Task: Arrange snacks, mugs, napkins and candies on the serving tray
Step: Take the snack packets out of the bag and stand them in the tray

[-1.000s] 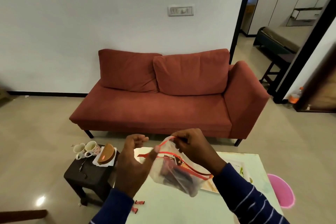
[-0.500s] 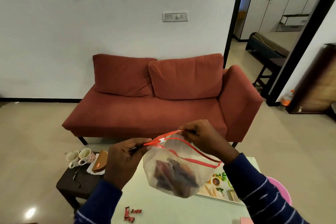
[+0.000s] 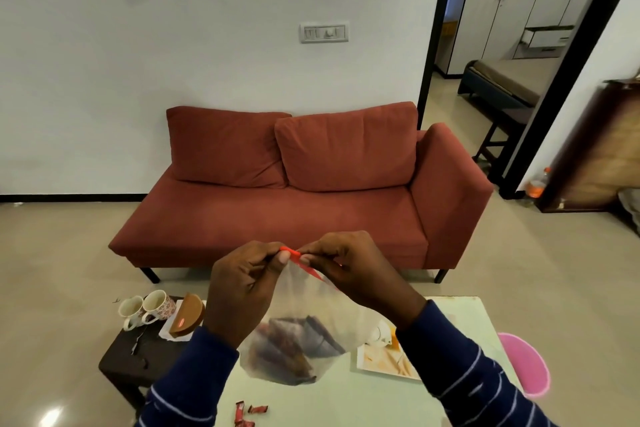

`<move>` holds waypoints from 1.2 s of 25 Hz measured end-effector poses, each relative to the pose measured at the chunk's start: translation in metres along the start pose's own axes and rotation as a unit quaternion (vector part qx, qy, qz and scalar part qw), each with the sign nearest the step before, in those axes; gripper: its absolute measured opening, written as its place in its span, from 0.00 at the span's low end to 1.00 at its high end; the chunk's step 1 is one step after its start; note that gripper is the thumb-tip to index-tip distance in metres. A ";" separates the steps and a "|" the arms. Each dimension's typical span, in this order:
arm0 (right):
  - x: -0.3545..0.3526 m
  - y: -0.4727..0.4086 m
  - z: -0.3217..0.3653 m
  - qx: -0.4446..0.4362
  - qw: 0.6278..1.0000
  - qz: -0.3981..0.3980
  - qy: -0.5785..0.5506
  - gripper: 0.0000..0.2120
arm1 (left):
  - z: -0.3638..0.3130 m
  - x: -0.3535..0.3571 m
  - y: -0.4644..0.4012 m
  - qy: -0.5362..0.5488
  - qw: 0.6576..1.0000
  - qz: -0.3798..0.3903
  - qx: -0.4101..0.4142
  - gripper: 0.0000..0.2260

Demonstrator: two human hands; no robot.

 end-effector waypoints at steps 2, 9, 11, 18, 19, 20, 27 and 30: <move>0.000 -0.003 0.000 -0.004 1.000 0.008 0.019 0.06 | 0.000 -0.004 -0.003 0.010 1.000 -0.004 -0.005 0.04; -0.013 0.005 -0.023 0.011 0.997 0.018 0.070 0.10 | 0.014 -0.016 -0.010 0.076 0.994 -0.019 -0.075 0.05; -0.020 0.011 -0.034 0.023 0.996 0.012 0.086 0.10 | 0.020 -0.019 -0.013 0.095 0.990 -0.032 -0.103 0.05; -0.043 0.035 -0.064 0.066 0.991 0.000 0.115 0.06 | 0.039 -0.043 -0.027 0.114 0.969 -0.108 -0.194 0.09; -0.044 0.038 -0.066 0.071 0.991 -0.003 0.117 0.05 | 0.041 -0.047 -0.030 0.108 0.967 -0.122 -0.194 0.10; -0.045 0.040 -0.068 0.076 0.990 -0.003 0.115 0.05 | 0.043 -0.050 -0.032 0.105 0.966 -0.132 -0.195 0.10; -0.041 0.043 -0.071 0.127 0.981 0.064 0.132 0.06 | 0.040 -0.028 -0.023 0.133 0.961 -0.119 -0.211 0.11; -0.035 0.030 -0.053 0.130 0.985 0.099 0.053 0.25 | 0.033 -0.020 -0.021 0.149 0.967 -0.087 -0.186 0.09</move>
Point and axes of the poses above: each hand's wrist, its own y-axis away from the middle knuckle, its own x-axis out of the palm, z = x × y, the point moved 5 cm from there along -y, towards the middle knuckle
